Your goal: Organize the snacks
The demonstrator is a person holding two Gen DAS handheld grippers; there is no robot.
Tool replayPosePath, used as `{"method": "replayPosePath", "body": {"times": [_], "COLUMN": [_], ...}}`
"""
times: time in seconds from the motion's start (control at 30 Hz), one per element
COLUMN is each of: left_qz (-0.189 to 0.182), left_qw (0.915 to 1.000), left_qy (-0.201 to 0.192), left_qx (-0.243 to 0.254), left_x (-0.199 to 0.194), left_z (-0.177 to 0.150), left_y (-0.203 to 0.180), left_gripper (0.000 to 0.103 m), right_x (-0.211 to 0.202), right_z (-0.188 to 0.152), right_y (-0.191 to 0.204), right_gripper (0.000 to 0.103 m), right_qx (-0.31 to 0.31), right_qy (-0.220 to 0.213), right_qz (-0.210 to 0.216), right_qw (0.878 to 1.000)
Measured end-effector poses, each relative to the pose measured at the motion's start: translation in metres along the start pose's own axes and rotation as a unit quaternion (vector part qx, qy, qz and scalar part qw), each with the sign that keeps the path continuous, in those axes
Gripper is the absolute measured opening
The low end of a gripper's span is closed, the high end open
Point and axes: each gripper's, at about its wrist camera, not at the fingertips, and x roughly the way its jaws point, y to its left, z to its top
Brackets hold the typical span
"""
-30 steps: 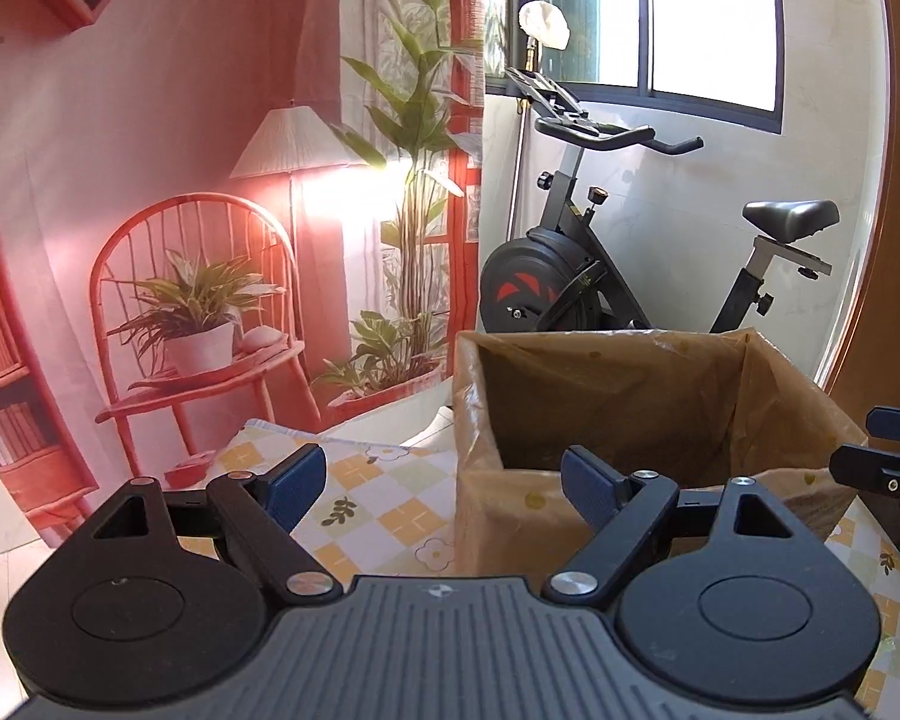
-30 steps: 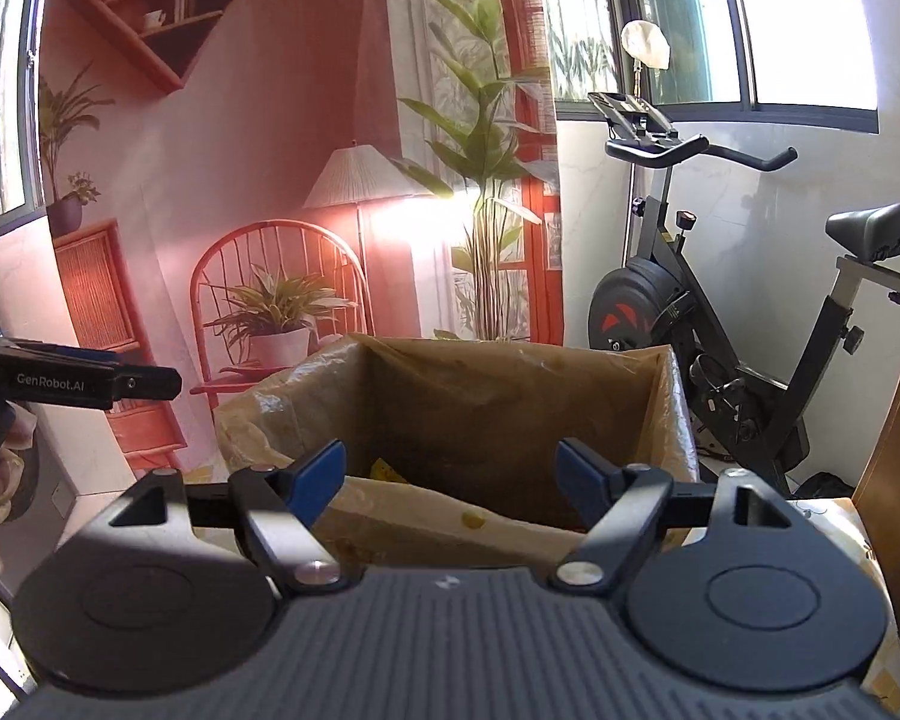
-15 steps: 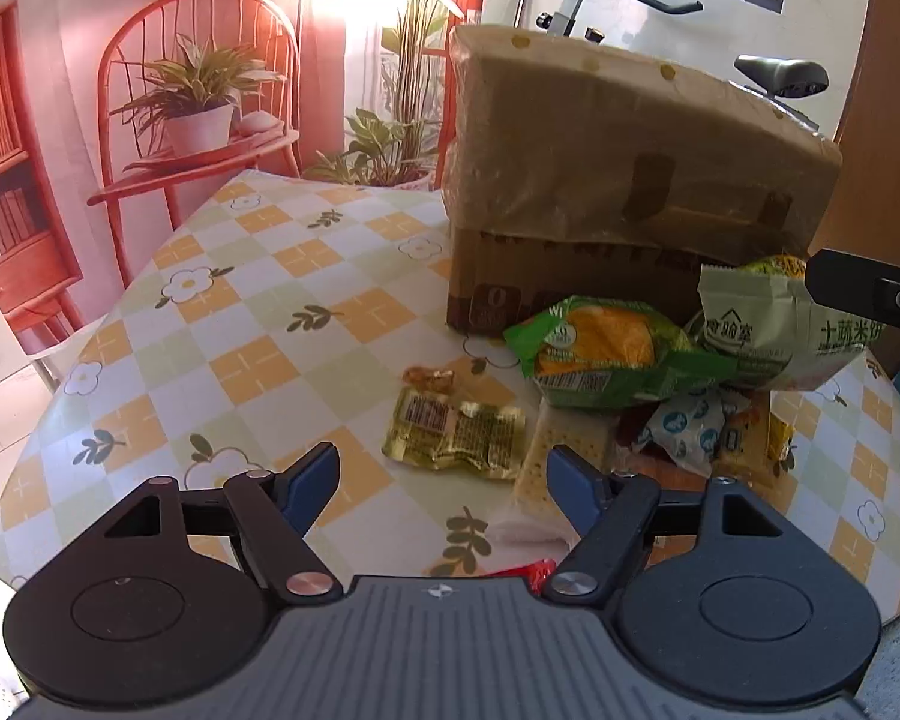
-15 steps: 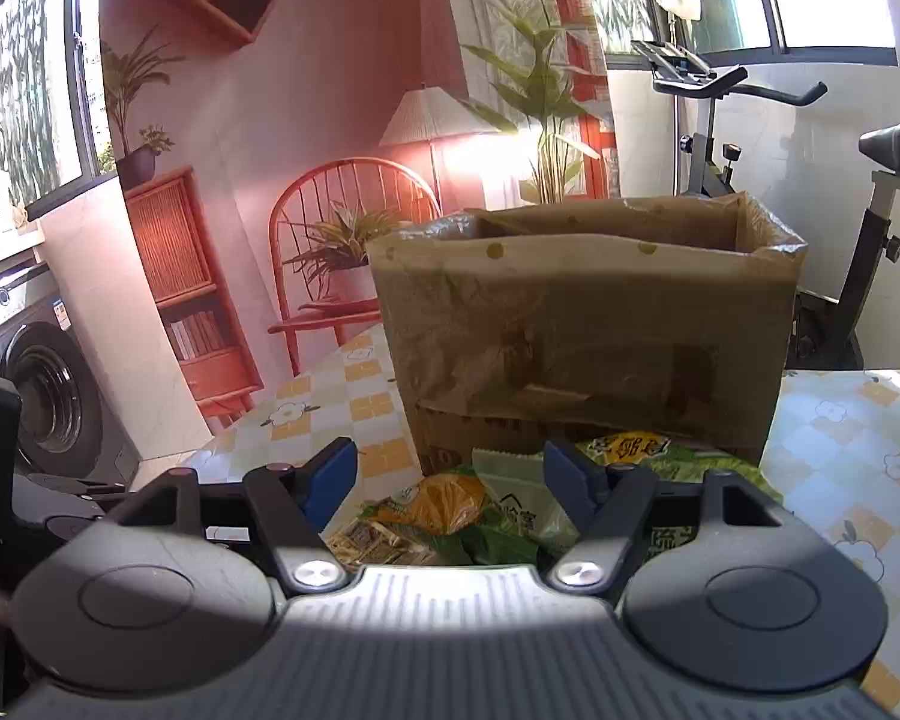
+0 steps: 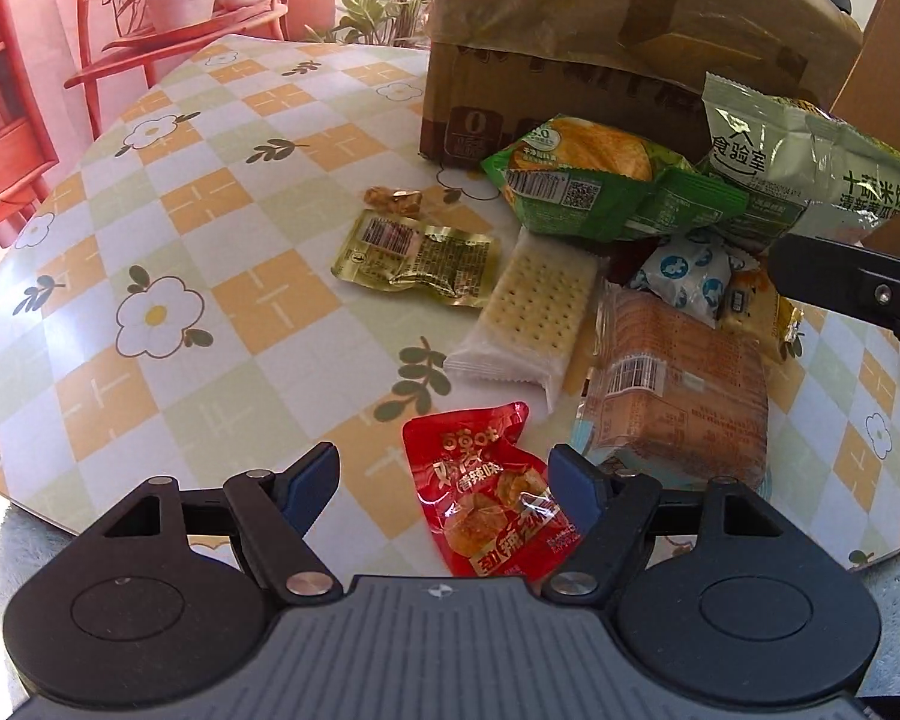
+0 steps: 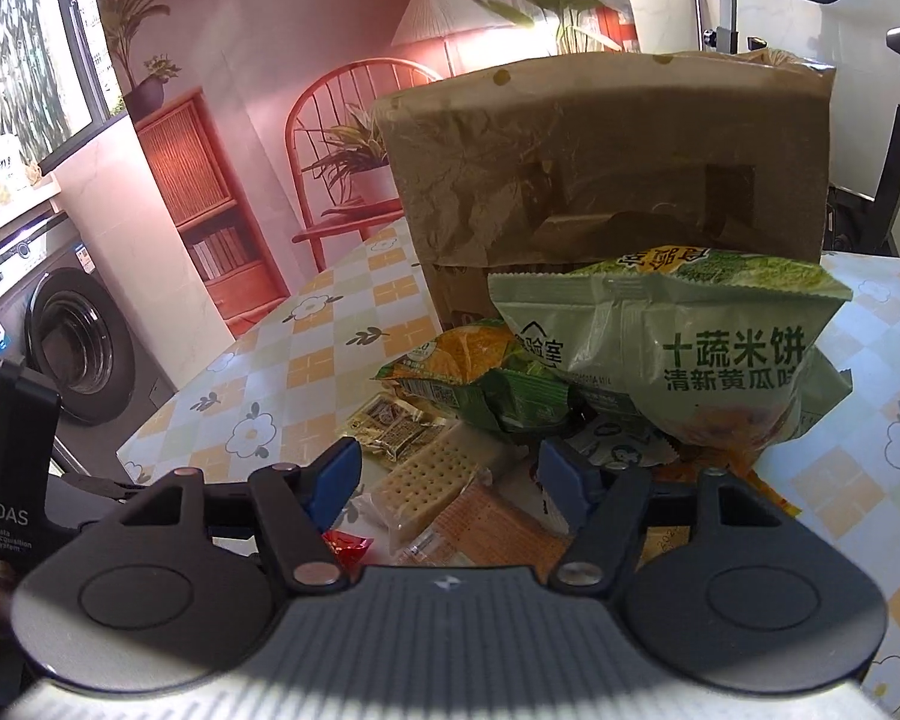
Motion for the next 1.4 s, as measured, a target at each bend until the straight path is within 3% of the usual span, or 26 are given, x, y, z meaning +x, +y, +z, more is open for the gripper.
{"method": "replayPosePath", "body": {"times": [0.17,0.23,0.3,0.47,0.67,0.93,1.1,1.3,1.4], "left_qz": [0.003,0.006,0.008,-0.009,-0.005,-0.009,-0.012,-0.006,-0.003], "left_qw": [0.9994,0.9995,0.9997,0.9997,0.9993,0.9994,0.9999,0.9996,0.9994], "left_qy": [0.033,0.03,0.02,0.007,-0.032,-0.028,-0.001,-0.005,-0.015], "left_qx": [0.009,0.007,0.008,-0.024,-0.021,-0.02,-0.004,0.026,0.032], "left_x": [0.017,0.018,0.017,0.013,-0.003,0.005,0.02,0.029,0.032], "left_z": [-0.002,-0.002,-0.001,0.005,0.018,0.02,0.016,0.016,0.017], "left_y": [-0.007,-0.006,-0.005,0.008,0.009,0.019,0.02,0.011,0.01], "left_gripper": [0.076,0.069,0.042,0.033,0.019,0.021,0.037,0.046,0.042], "right_x": [0.008,0.011,0.014,0.02,0.03,0.054,0.067,0.077,0.079], "right_z": [-0.003,-0.004,-0.006,-0.009,-0.012,-0.018,-0.024,-0.029,-0.032], "right_y": [-0.007,-0.009,-0.011,-0.011,0.002,0.018,0.023,0.023,0.022], "right_gripper": [0.069,0.069,0.069,0.069,0.07,0.085,0.087,0.086,0.083], "right_qx": [0.003,0.002,0.0,-0.03,-0.117,-0.199,-0.253,-0.26,-0.26], "right_qy": [0.017,0.024,0.034,0.06,0.099,0.146,0.163,0.156,0.149], "right_qz": [-0.005,-0.006,-0.009,-0.018,-0.01,0.014,0.005,0.008,0.004], "right_qw": [1.0,1.0,0.999,0.998,0.988,0.969,0.954,0.953,0.954]}}
